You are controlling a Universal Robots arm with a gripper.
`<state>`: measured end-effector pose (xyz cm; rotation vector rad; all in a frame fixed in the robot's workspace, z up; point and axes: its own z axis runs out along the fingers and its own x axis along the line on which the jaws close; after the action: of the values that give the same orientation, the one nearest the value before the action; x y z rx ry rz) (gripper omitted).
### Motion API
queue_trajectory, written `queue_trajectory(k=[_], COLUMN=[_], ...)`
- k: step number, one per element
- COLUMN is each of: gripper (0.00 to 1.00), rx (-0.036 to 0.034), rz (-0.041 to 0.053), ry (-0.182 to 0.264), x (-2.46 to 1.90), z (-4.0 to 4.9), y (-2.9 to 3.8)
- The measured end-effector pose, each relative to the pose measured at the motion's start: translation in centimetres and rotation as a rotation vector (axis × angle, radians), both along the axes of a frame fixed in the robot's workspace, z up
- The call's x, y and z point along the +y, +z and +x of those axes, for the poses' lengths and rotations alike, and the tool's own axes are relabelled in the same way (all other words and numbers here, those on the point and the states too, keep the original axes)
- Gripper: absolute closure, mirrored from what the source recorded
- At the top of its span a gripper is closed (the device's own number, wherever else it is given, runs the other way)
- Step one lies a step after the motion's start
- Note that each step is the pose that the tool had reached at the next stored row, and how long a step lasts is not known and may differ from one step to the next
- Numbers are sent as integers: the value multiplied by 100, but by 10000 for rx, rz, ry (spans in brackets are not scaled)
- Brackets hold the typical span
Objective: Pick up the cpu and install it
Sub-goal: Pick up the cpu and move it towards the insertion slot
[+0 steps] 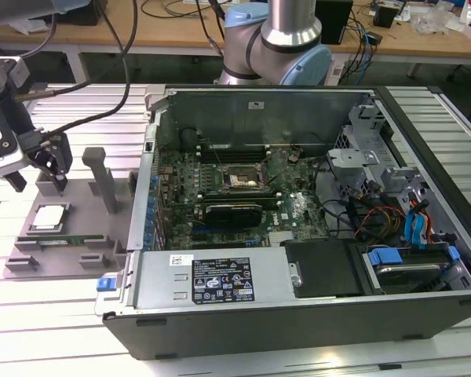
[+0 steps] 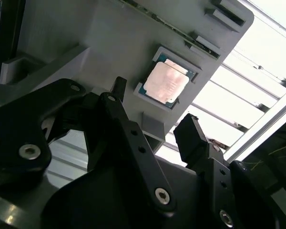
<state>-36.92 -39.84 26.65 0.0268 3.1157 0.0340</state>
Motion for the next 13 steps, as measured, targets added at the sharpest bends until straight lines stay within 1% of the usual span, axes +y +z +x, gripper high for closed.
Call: queue_trajectory(k=[3, 8, 13], gripper=[32, 32, 32], rx=[0, -1, 0], rz=[0, 1, 0], ry=[0, 0, 0], x=[0, 0, 0], z=[0, 0, 0], y=[-53, -102, -178])
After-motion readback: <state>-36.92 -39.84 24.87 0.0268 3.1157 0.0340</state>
